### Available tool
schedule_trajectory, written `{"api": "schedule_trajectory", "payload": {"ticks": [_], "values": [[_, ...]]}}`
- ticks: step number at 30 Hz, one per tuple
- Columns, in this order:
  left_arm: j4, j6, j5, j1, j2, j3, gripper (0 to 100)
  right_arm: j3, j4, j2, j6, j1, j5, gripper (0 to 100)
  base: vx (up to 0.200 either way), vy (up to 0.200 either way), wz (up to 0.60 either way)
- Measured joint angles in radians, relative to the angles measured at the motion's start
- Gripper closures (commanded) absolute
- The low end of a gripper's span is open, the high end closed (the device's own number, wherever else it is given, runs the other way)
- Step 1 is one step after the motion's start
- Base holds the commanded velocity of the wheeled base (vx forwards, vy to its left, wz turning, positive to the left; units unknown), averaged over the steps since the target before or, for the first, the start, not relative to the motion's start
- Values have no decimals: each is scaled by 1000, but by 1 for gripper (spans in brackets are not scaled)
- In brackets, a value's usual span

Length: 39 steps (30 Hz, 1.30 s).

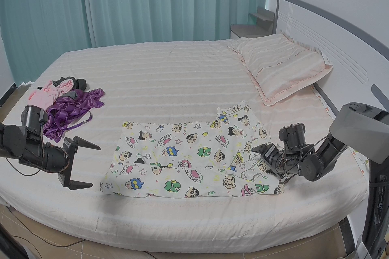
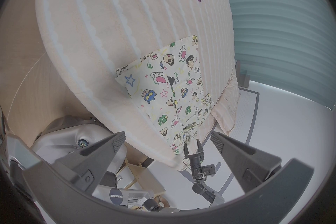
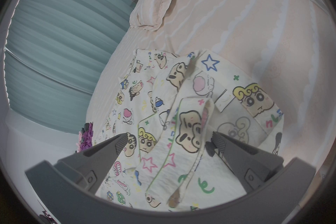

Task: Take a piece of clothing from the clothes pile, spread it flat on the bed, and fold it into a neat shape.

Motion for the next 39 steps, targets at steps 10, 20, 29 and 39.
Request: {"api": "schedule_trajectory", "payload": {"ticks": [10,20,29,39], "values": [[-4,1,1,-1,10,1,0,-23,-50,47,-1,0,-37,0,0,0,0],[-19,1,12,-1,28,0,0,-31,-79,80,-15,1,-66,100,0,0,0],[-19,1,12,0,34,0,0,24,-75,32,-25,2,-69,100,0,0,0],[-18,1,13,0,36,0,0,90,-38,-68,-29,39,-135,100,0,0,0]]}}
